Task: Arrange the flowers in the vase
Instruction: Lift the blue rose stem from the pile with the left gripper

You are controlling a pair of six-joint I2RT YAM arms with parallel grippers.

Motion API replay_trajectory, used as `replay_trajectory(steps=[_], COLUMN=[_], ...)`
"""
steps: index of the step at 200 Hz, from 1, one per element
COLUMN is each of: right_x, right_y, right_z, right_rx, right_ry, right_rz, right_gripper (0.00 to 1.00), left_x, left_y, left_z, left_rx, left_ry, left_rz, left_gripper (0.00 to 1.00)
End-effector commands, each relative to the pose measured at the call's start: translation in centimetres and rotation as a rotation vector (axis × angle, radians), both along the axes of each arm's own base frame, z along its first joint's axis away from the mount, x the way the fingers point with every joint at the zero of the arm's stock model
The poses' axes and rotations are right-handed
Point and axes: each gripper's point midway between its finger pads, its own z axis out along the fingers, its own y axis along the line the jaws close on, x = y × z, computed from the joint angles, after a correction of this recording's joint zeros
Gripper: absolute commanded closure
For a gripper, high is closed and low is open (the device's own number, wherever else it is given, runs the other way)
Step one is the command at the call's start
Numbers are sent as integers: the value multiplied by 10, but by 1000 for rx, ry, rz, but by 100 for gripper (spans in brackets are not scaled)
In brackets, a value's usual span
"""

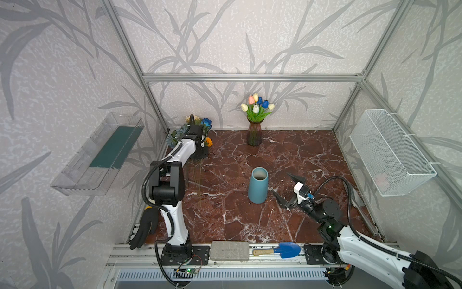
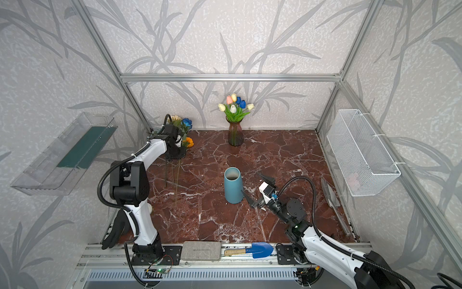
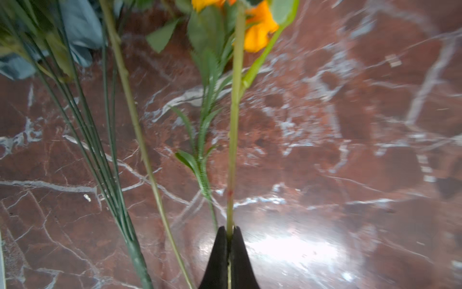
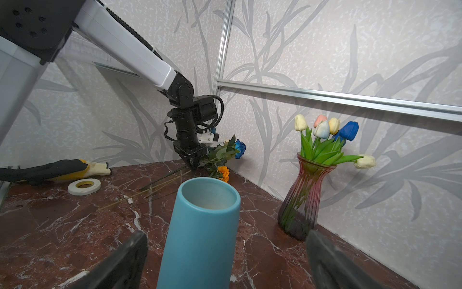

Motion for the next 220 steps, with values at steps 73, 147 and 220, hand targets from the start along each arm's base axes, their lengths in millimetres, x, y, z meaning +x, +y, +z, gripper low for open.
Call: replay_trajectory(steps=[73,147,220], right_x=[-1,5,13], right_y=[-1,3,6], right_z=[3,-11,-23], right_rx=[16,-17,-55], right_ry=[-11,19,44], right_rz=[-4,-13,-31], right_gripper=[1,1,1], left_x=[-32,-109,-152], left_y=[-94,-141,-182], left_z=[198,372,453], left_rx=[-295,-393,-505], left_ry=[-759,-1189,-1263], left_rz=[-209,-395,-555], left_gripper=[100,100,100])
